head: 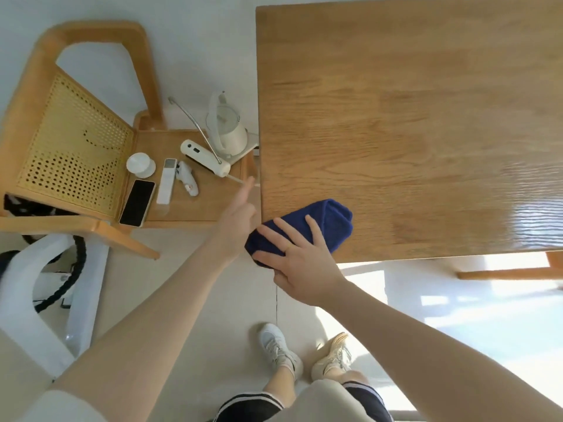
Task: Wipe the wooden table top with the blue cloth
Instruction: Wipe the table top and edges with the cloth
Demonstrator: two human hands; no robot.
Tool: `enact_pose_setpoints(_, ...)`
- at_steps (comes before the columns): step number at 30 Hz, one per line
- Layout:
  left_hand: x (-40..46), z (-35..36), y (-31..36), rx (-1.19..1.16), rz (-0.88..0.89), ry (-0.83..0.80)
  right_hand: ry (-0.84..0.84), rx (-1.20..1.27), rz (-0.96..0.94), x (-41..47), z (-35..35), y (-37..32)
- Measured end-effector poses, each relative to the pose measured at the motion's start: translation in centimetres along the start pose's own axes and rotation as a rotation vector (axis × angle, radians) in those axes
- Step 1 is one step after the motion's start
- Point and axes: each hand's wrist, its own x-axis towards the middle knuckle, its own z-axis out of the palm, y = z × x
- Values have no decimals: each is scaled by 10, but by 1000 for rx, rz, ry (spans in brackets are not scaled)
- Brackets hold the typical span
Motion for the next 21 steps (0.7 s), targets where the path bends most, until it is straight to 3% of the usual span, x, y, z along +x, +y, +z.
enact_pose_setpoints(5,-8,9,2,74,66,-4,1,-20,-169,11,-1,25)
enact_pose_setpoints(8,-9,10,-8,52,22,198,66,8,110,13,-2,24)
enact_pose_setpoints(10,-5,13,-13,192,30,252,117,35,351,-2,-4,31)
enact_pose_setpoints(17,-4,42,-13,913,306,-33,133,55,961,-47,-23,88)
enact_pose_setpoints(19,-7,51,-16,1053,285,-95,132,72,980,-40,-19,70)
enact_pose_setpoints(21,-9,57,-19,1154,288,-82,129,60,809,-37,-11,41)
